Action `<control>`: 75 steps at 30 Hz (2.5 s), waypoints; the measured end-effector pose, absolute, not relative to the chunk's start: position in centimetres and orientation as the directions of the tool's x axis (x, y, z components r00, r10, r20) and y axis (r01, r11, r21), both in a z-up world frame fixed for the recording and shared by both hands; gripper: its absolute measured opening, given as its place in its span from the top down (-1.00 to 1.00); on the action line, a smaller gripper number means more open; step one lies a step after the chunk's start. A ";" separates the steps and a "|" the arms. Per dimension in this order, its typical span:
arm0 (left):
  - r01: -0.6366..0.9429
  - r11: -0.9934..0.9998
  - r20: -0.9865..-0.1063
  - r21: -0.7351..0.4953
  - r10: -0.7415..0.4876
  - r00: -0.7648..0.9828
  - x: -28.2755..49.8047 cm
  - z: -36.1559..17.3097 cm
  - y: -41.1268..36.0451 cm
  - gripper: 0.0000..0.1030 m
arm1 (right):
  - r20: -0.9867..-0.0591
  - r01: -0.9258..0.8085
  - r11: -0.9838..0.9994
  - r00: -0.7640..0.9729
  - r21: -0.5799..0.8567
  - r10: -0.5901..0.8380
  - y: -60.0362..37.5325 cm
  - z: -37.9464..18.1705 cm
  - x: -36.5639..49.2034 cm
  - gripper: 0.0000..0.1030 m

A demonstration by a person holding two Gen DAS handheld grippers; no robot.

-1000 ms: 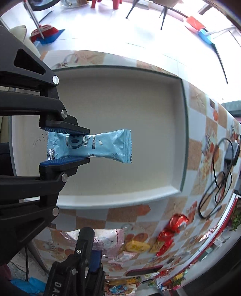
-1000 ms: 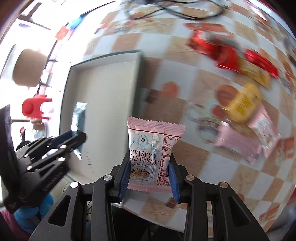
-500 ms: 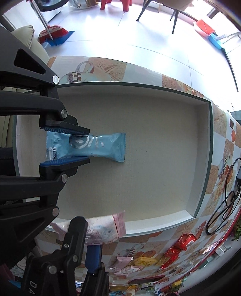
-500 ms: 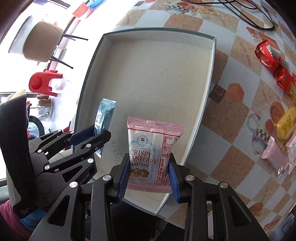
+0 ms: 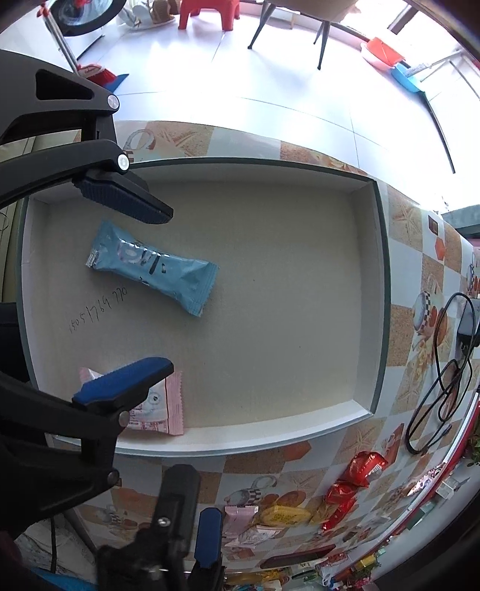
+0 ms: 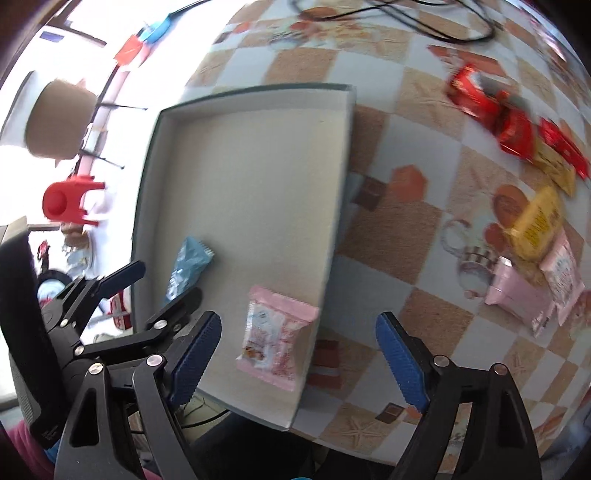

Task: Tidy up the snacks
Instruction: 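Move the left tool to the red wrappers while the right tool grasps another pink Crispy Cranberry packet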

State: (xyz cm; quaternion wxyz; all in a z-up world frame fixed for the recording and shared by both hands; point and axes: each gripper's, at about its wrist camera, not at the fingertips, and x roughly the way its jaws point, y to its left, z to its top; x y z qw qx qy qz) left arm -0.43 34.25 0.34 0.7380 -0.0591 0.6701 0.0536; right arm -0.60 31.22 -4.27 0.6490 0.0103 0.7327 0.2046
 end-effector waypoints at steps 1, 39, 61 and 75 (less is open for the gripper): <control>-0.150 0.989 -0.995 -0.017 -0.002 0.100 0.0 0.5 33.6 -0.51 | -0.948 -0.200 0.931 -0.154 0.305 0.277 29.9 -4.6 -0.2 -0.76; -0.553 0.749 -0.918 -0.364 -0.387 0.079 22.7 -4.5 23.2 -0.52 | -0.984 0.161 0.975 -0.074 0.150 0.164 2.6 -8.0 -0.2 -1.00; -0.372 0.911 -0.980 -0.181 -0.199 -0.010 24.2 -5.6 18.7 -0.28 | -1.000 -0.318 0.948 -0.025 -0.010 -0.019 7.1 -9.3 7.4 -1.00; -0.204 0.968 -0.989 -0.143 -0.149 -0.011 21.2 -5.9 14.6 0.86 | -1.000 -0.270 0.963 -0.028 0.013 0.005 9.1 -9.4 8.2 0.15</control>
